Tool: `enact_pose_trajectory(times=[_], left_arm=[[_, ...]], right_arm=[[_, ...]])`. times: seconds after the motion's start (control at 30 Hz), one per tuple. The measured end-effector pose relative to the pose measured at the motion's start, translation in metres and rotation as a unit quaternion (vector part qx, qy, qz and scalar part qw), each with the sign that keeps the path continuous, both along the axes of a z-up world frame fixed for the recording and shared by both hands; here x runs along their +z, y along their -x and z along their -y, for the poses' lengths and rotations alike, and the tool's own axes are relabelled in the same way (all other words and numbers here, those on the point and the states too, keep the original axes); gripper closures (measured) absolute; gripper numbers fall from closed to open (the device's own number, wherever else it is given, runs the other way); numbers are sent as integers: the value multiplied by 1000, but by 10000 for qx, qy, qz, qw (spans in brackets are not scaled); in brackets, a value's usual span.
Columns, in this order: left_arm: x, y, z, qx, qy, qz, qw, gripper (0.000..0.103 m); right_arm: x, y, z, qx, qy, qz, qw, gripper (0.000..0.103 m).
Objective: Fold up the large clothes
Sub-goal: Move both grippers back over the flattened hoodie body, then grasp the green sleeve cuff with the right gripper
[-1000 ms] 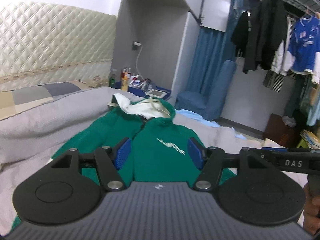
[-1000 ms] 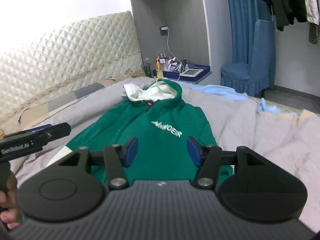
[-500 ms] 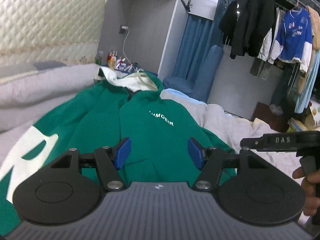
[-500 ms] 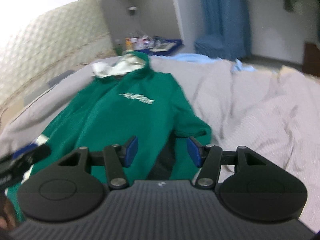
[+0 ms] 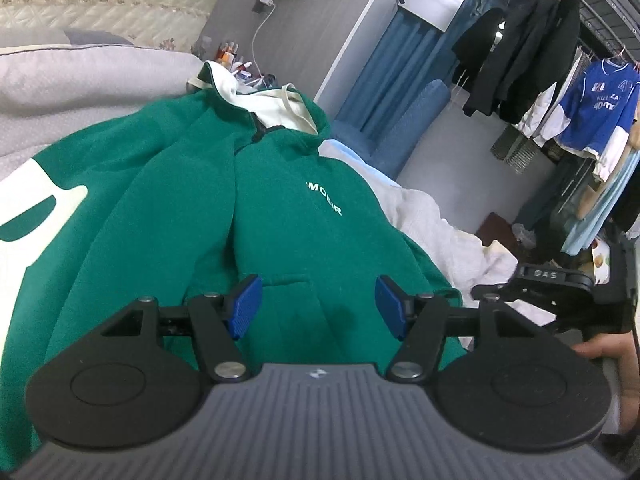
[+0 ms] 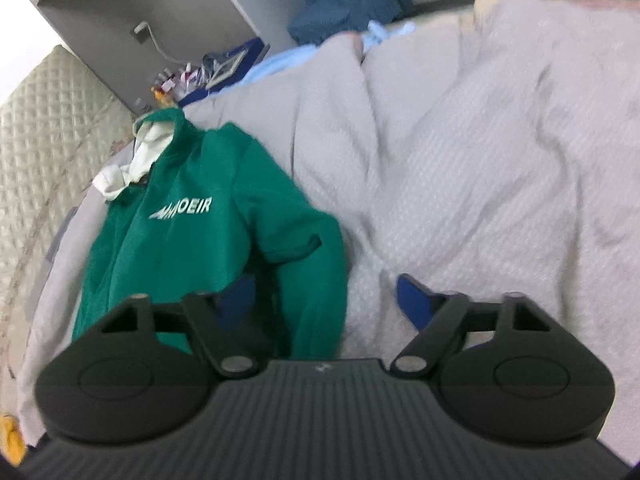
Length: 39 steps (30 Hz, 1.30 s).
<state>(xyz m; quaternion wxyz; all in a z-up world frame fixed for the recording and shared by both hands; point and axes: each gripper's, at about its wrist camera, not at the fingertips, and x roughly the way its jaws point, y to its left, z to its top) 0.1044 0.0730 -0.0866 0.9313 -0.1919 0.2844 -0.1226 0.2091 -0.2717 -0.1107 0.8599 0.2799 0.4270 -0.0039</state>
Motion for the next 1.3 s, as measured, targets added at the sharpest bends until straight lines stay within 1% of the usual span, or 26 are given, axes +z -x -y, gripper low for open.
enact_pose_trajectory(times=[0.03, 0.1, 0.17, 0.23, 0.27, 0.3, 0.47, 0.57, 0.6, 0.63, 0.67, 0.7, 0.77, 0.8, 0.83, 0.87, 0.93, 0.97, 1.07, 1.1, 1.13, 1.2, 1.23, 1.3], left_arm=[[-1, -1, 1, 1, -11, -15, 10000, 35], [-2, -2, 3, 16, -41, -42, 10000, 35], [-3, -4, 3, 46, -64, -79, 9999, 35], [-4, -3, 3, 69, -61, -109, 9999, 35], [-5, -4, 3, 101, -77, -121, 9998, 35], [-5, -4, 2, 129, -89, -136, 9998, 35], [-5, -4, -3, 234, -1, -170, 9996, 35], [-4, -2, -5, 278, 18, -157, 9995, 35], [-3, -1, -5, 288, 36, -153, 9995, 35], [-3, 0, -6, 291, 60, -140, 9995, 35], [-2, 0, -8, 292, 79, -126, 9995, 35], [-1, 1, -9, 297, 88, -111, 9995, 35], [1, 3, -11, 323, 112, -58, 9994, 35], [1, 4, -13, 360, 124, -38, 9993, 35], [2, 5, -15, 408, 148, -18, 9991, 35], [3, 5, -18, 446, 182, -9, 9988, 35], [4, 6, -24, 519, 258, 7, 9983, 35], [5, 6, -28, 576, 303, 20, 9979, 35], [8, 7, -40, 709, 427, 83, 9965, 35], [9, 7, -44, 756, 446, 104, 9961, 35], [10, 6, -48, 817, 463, 124, 9955, 35], [12, 6, -60, 959, 549, 153, 9938, 35], [12, 6, -67, 1025, 619, 170, 9927, 35], [12, 6, -83, 1188, 776, 202, 9897, 35]], right_arm=[[-2, -3, -4, 95, -9, -26, 10000, 38], [-7, -9, -15, 322, 93, -91, 9994, 53], [-14, -13, -23, 473, 193, -187, 9985, 59], [-19, -14, -24, 474, 345, -286, 9979, 60], [-20, -14, -24, 463, 433, -302, 9975, 65], [-21, -14, -23, 458, 473, -307, 9974, 67], [-26, -15, -26, 495, 465, -426, 9968, 66], [-29, -15, -29, 511, 332, -486, 9970, 68], [-29, -15, -30, 519, 329, -493, 9969, 74], [-30, -15, -32, 533, 350, -515, 9966, 78], [-30, -15, -32, 523, 357, -516, 9967, 83], [-29, -14, -32, 507, 334, -494, 9969, 91], [-21, -11, -34, 467, 292, -301, 9980, 94], [-15, -9, -38, 465, 404, -175, 9979, 94], [-5, -4, -44, 535, 615, 63, 9967, 95], [5, 0, -51, 619, 810, 289, 9944, 95], [25, 12, -72, 885, 1313, 828, 9839, 95], [34, 18, -81, 1018, 1445, 1071, 9784, 95], [52, 27, -109, 1384, 1520, 1542, 9664, 95], [57, 29, -118, 1512, 1581, 1711, 9607, 95], [61, 31, -131, 1693, 1565, 1830, 9557, 95], [67, 33, -159, 2136, 1581, 2052, 9420, 95], [66, 34, -177, 2398, 1592, 2094, 9345, 95], [58, 34, -204, 2813, 1559, 2038, 9247, 95]])
